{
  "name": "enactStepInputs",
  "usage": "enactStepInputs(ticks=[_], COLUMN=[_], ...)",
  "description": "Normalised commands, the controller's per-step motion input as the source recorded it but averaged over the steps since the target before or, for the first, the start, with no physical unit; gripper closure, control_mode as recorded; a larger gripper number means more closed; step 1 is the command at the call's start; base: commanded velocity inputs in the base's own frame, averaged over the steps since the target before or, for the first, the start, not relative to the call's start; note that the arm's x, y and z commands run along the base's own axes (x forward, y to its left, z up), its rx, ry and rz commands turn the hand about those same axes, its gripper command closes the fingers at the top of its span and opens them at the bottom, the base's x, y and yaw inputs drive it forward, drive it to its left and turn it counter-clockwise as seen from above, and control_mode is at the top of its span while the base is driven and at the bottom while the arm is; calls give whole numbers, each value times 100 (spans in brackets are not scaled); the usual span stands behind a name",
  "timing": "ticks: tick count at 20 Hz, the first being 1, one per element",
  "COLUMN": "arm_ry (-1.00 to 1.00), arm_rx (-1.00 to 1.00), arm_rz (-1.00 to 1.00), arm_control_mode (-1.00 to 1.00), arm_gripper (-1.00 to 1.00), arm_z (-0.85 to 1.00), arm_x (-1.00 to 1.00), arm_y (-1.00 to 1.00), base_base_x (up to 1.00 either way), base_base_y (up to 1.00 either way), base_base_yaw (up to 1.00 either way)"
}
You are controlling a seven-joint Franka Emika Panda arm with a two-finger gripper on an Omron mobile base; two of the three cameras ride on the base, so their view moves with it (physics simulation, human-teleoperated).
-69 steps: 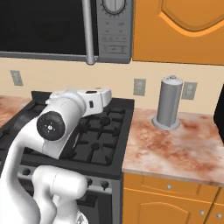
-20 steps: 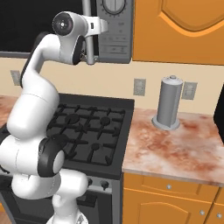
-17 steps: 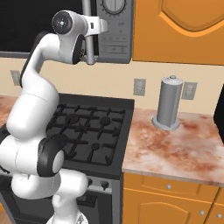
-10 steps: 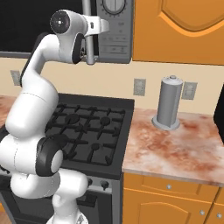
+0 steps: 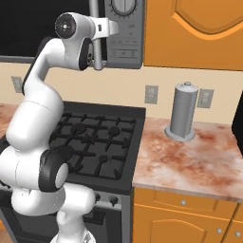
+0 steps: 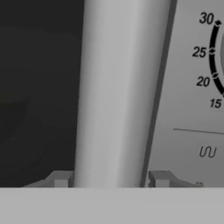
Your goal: The microwave is finished heating the shrimp and potato. Take the bowl containing the food and place it on the dining counter.
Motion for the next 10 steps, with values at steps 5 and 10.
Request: enactStepInputs(ticks=[5,10], arm_ry=[0,0], arm_rx=[0,0], arm_rz=[0,0], arm_control_mode=[-100,-100], arm_gripper=[100,100], arm_z=[0,0], arm_x=[0,-15], arm_y=[0,0], base_base_x=[0,0], base_base_y=[0,0], base_base_yaw=[0,0])
